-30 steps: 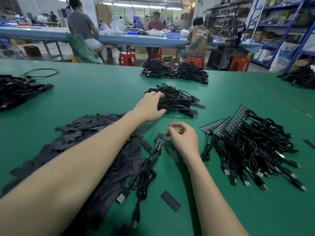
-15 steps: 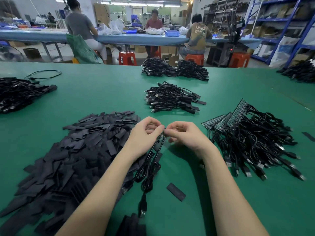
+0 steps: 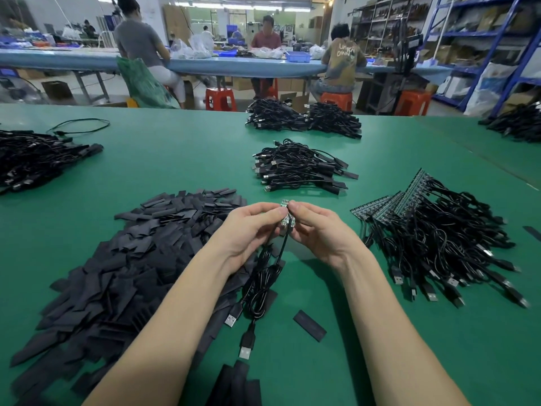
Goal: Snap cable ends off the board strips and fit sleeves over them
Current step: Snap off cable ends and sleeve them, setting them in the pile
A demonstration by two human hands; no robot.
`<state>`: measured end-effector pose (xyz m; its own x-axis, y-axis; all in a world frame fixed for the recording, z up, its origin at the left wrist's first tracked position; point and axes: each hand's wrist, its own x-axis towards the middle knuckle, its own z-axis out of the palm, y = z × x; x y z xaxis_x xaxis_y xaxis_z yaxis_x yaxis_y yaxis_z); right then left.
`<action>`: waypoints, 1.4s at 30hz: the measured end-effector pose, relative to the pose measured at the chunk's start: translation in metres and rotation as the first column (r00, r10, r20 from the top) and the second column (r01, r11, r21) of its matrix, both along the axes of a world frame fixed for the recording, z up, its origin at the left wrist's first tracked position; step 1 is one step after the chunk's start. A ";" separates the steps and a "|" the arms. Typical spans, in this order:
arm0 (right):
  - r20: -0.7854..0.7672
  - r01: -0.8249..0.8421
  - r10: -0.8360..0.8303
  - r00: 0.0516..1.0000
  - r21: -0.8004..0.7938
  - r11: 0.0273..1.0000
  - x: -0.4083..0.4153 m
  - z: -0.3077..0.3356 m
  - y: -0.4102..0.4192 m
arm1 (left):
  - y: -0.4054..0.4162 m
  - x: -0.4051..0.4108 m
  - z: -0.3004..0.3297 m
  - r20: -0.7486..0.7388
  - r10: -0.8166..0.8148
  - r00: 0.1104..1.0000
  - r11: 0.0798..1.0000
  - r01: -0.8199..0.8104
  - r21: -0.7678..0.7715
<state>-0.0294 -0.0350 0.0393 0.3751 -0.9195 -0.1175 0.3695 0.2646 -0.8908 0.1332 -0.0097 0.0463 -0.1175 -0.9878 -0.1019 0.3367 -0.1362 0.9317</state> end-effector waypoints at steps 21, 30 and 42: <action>-0.181 0.156 -0.172 0.968 -0.097 0.983 0.008 0.023 -0.001 | -0.003 0.006 -0.005 0.320 0.145 0.936 0.979 -0.089 -0.184; -0.807 -0.208 -0.434 0.400 -0.541 0.815 -0.009 -0.005 -0.009 | -0.005 0.011 -0.010 0.120 0.199 0.973 0.980 -0.196 -0.036; -0.889 -0.295 -0.434 0.147 -0.458 0.839 -0.005 -0.009 -0.015 | -0.002 0.008 -0.013 0.220 0.160 0.962 0.986 -0.146 -0.080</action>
<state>-0.0340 -0.0502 0.0301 0.2149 -0.9727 0.0881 -0.8648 -0.2314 -0.4455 0.1409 -0.0116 0.0333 0.0544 -0.9974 -0.0464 0.1303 -0.0390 0.9907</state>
